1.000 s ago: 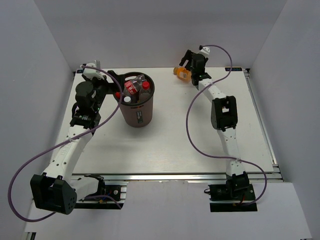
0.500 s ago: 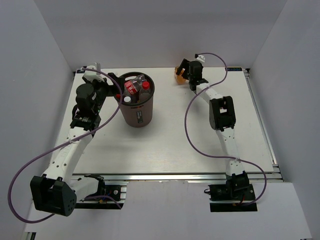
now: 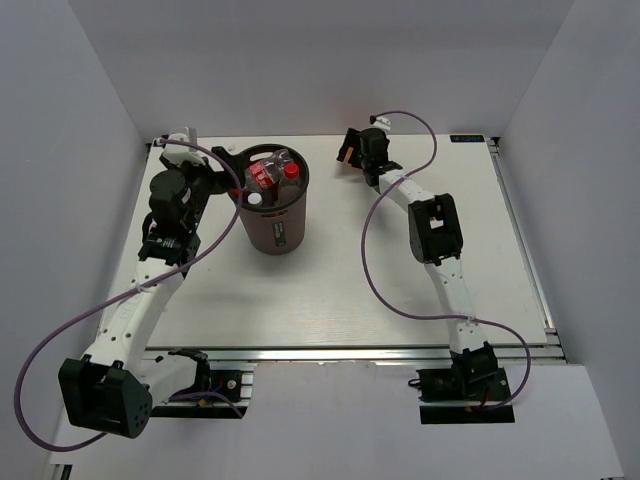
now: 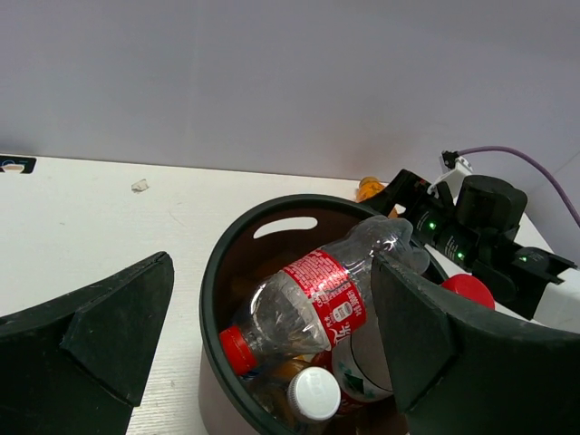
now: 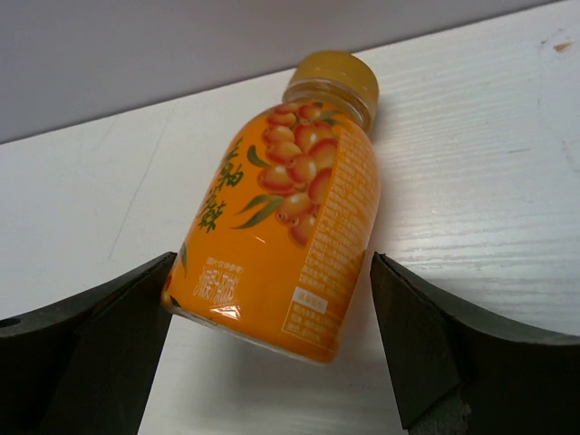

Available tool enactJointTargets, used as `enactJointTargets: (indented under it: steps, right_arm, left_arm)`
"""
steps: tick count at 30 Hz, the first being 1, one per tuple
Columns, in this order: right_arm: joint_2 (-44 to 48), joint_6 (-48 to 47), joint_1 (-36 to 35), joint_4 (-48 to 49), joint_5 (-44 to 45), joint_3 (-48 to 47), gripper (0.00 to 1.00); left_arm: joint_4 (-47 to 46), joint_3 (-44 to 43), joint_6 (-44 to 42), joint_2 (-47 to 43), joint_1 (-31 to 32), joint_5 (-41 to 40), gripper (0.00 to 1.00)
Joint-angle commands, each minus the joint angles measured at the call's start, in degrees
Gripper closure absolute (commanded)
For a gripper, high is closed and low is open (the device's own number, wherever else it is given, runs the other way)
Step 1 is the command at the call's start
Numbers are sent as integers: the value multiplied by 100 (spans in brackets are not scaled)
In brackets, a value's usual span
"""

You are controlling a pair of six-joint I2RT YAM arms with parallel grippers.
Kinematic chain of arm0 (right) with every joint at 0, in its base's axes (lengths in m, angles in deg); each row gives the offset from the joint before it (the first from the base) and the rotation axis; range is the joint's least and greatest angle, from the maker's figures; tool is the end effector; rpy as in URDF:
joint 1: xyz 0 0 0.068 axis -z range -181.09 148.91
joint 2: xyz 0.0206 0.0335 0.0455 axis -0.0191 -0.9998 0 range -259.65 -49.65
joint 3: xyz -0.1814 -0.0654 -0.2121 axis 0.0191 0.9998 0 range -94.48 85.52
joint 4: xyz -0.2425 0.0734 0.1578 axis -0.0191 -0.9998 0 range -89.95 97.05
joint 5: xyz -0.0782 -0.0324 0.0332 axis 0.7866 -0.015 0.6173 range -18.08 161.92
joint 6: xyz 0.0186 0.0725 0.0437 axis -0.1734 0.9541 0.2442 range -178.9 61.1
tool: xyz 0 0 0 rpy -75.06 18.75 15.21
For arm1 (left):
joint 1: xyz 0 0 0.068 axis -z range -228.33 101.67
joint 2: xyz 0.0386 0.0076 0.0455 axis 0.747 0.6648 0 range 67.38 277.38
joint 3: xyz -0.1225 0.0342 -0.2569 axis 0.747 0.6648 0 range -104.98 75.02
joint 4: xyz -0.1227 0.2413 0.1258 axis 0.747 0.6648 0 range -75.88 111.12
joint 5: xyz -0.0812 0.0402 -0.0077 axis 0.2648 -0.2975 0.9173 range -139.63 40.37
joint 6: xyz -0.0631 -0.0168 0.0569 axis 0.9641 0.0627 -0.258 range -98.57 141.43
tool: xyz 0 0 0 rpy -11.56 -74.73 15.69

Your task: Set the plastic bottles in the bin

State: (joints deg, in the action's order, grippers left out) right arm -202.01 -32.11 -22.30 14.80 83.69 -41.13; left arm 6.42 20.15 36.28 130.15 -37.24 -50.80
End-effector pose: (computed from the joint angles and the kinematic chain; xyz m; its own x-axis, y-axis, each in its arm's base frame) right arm 0.6492 0.2350 0.1275 -0.3346 0.3434 -0.8776 -0.0251 0.9277 0.3726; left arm 0.3270 -0.0625 0.3809 -0.0473 -0.2517 -0.9666 0.1657 0.9523 -0.2561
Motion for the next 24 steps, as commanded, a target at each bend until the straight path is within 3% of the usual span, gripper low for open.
enactJointTargets:
  steps: [1,4,13,16,18,24]
  right_arm:
    - [92,81,38,-168,220,-176,11]
    - [92,116,38,-370,413,-246,11]
    - [109,406,117,-291,502,-141,24]
    - [109,319,117,-11,379,-140,32]
    - [74,213,126,77,308,-228,44]
    - [434,248,117,288,265,183,55]
  left_arm:
    - [41,29,-70,-194,16,-147,2]
    - [15,64,-61,-238,7,-191,2]
    - [85,108,-96,-317,7,-243,2]
    - [50,135,-105,-326,16,-243,2]
    - [50,126,-114,-326,16,-252,2]
    - [59,126,-70,-308,7,-252,2]
